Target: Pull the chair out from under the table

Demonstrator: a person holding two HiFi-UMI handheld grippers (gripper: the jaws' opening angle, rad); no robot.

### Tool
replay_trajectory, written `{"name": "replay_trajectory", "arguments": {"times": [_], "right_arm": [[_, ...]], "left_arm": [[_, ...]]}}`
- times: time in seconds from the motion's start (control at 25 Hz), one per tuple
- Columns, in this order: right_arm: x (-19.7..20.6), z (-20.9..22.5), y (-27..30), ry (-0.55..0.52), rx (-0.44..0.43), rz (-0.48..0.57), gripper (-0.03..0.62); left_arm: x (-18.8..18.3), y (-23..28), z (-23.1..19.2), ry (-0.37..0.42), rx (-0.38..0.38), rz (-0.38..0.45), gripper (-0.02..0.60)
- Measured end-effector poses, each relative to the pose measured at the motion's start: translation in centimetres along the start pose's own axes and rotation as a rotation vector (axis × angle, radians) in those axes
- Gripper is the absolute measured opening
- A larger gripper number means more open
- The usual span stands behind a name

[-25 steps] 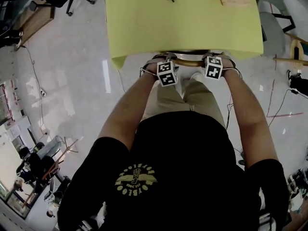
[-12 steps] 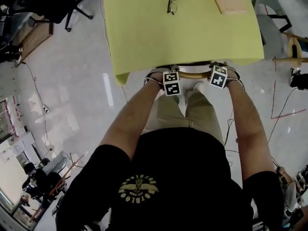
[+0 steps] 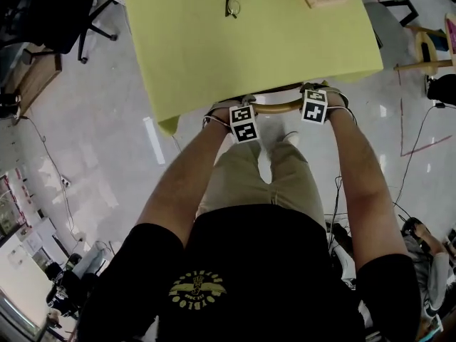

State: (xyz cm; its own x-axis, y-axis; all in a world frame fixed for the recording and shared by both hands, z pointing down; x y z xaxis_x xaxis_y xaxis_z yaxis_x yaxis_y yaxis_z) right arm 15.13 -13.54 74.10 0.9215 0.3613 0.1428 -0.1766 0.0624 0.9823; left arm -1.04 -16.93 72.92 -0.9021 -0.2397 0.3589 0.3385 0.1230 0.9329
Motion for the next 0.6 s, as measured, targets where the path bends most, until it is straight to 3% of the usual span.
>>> {"name": "replay_trajectory", "arguments": {"times": [0.32,0.48,0.6], "right_arm": [[1.2,-1.2,-0.2,-0.063,0.085,0.081,0.236],[0.5,-1.5,-0.4,-0.074,0.103,0.095,0.236],[0.8,-1.7,-0.5,-0.080,0.105,0.104,0.236]], "left_arm": [[-0.7,0.6,0.2,-0.077,0.086,-0.073,0.193],[-0.2,1.3,0.7,-0.033,0.048,-0.165,0.198],[-0.3,1.5,0.9,-0.008,0.026,-0.174,0.198]]}}
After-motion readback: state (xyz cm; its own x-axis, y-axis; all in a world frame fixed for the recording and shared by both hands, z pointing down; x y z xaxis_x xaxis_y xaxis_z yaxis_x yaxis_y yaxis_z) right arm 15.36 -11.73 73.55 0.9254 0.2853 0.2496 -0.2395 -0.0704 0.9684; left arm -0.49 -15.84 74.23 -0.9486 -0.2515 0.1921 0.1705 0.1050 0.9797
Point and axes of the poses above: the fingertips, and each gripper's own axes: y forward along the fingers, z to its right, x out of its underside, the point moved 5 cm from there along -y, backward along the fingers, and after that the axes turned 4 degrees about -y, right-handed, at the moved point
